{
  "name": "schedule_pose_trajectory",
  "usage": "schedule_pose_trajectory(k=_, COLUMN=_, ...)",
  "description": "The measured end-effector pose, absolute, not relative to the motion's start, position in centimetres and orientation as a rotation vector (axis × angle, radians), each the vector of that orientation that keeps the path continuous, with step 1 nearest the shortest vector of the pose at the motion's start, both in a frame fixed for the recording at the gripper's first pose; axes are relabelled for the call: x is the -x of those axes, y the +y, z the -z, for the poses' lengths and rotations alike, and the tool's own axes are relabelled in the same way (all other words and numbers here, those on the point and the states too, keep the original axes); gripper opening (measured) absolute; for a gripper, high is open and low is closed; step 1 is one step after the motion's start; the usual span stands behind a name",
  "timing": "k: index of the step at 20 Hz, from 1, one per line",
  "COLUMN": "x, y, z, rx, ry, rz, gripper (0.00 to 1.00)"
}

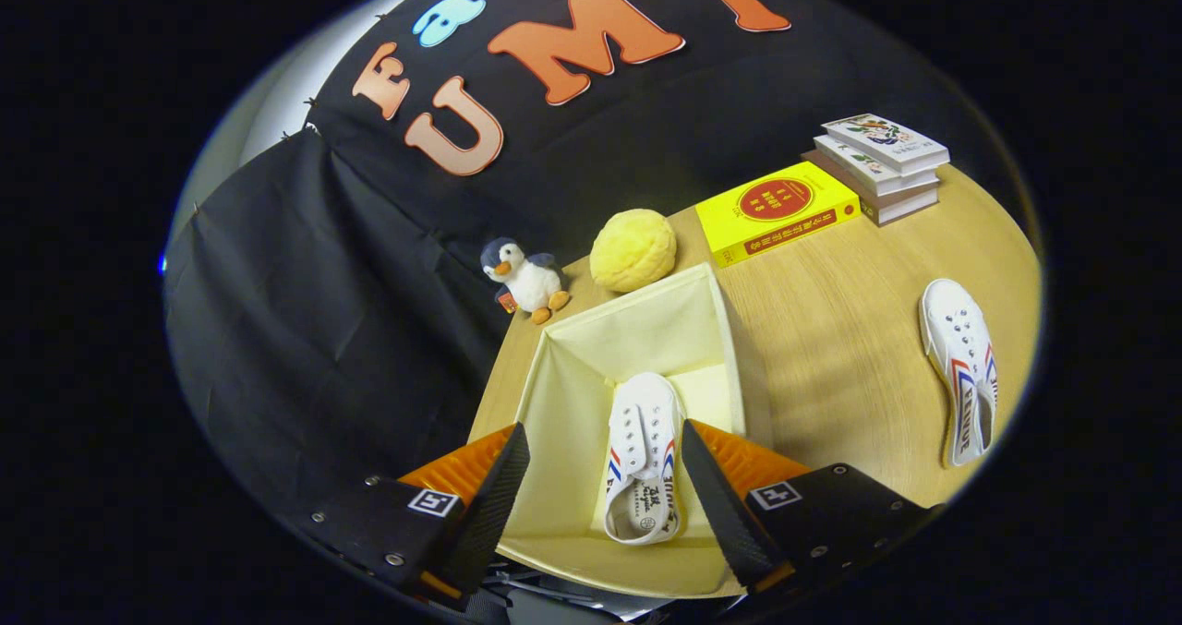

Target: Open the storage box then place both shoes into the box .Put the left shoe in first, then the right shoe, with the right side of both shoes facing outward in a uniform manner.

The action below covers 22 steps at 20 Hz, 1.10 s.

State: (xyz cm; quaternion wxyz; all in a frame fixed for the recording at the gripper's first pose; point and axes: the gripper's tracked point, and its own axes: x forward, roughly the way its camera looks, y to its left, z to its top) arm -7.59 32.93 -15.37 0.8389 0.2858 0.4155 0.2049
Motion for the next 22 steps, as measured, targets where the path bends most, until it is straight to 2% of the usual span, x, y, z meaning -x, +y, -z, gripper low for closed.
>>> schedule_pose_trajectory(k=9, x=6.0, y=20.3, z=16.4, rx=-0.607, ry=0.845, rz=-0.302, gripper=0.98)
schedule_pose_trajectory(k=22, x=7.1, y=2.8, z=26.5, rx=-0.524, ry=0.976, rz=-0.086, gripper=0.98)
